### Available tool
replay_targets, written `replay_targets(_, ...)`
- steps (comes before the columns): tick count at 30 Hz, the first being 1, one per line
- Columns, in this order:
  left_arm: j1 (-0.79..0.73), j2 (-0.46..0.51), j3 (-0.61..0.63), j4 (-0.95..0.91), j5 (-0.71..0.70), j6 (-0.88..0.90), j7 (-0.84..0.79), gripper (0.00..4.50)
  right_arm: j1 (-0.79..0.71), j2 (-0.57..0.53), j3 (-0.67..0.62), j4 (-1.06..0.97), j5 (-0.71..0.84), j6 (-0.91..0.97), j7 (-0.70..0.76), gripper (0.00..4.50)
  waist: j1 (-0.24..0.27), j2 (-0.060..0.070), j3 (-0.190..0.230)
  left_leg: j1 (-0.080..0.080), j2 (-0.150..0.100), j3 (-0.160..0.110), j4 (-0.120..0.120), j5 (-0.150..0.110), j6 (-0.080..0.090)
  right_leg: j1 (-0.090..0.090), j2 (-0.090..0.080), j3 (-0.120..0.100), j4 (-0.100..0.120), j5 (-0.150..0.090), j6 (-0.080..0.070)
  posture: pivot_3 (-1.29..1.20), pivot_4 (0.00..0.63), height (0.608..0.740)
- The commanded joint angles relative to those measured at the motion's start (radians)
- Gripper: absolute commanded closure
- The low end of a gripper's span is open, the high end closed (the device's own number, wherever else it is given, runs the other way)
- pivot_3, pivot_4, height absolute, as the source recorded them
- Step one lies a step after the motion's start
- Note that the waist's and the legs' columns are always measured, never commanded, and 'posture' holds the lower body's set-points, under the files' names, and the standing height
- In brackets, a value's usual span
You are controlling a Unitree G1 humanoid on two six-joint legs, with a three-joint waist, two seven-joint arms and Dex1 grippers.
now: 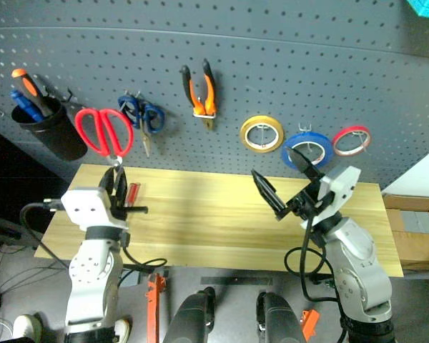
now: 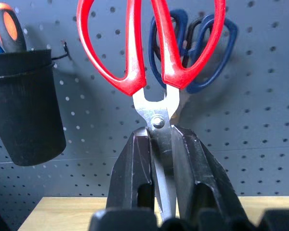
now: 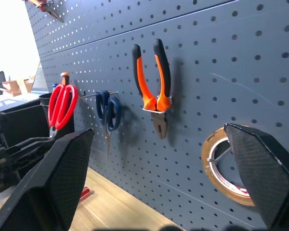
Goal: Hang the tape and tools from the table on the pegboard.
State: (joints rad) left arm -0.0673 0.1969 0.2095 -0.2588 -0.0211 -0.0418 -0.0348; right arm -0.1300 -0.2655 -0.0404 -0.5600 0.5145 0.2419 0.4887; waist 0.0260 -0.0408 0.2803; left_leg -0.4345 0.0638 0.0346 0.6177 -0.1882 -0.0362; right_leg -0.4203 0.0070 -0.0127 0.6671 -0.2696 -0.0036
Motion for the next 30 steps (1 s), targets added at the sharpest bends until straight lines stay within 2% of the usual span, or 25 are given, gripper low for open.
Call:
replay_targets(1,-0.044,0.013,-0.01,-0.007,-0.001,0.016,-0.008,4.27,0.004,0.0,-0.007,-0.028,-0.002,-0.017,-0.015,0.0,0.0,0.0,0.0,0.0,0.0,0.0,0.001,0.0,0.0,0.0,0.0,0.0,0.001,0.0,0.0,0.07,0.227,0.74)
replay_targets(6,-0.05,0.005,-0.024,-0.03,-0.001,0.049,-0.014,4.27,0.003,0.0,-0.002,-0.03,-0.008,-0.017,-0.026,0.0,-0.003,0.0,0.0,0.001,0.0,0.0,0.01,0.0,0.0,0.0,0.0,0.001,0.012,0.0,0.0,0.06,0.227,0.74)
replay_targets(15,-0.035,-0.011,-0.056,-0.072,-0.009,0.081,-0.026,4.27,0.005,-0.002,0.002,-0.031,-0.019,-0.02,-0.033,0.0,-0.002,0.0,0.0,0.002,0.0,-0.001,0.011,0.002,0.003,0.0,0.0,0.001,0.014,0.002,-0.001,0.05,0.223,0.74)
replay_targets(29,-0.135,0.036,-0.069,0.036,-0.013,0.189,-0.075,4.27,0.016,-0.014,-0.003,-0.037,-0.028,-0.015,-0.042,0.0,-0.003,0.0,-0.005,0.002,0.0,0.0,0.012,0.002,0.003,0.0,0.0,0.001,0.014,0.002,-0.001,0.04,0.213,0.74)
replay_targets(30,-0.137,0.039,-0.07,0.038,-0.012,0.181,-0.079,3.92,0.018,-0.014,-0.003,-0.038,-0.029,-0.016,-0.042,0.0,-0.003,0.0,-0.005,0.002,0.0,0.0,0.012,0.002,0.003,0.0,0.0,0.001,0.014,0.002,-0.001,0.04,0.213,0.74)
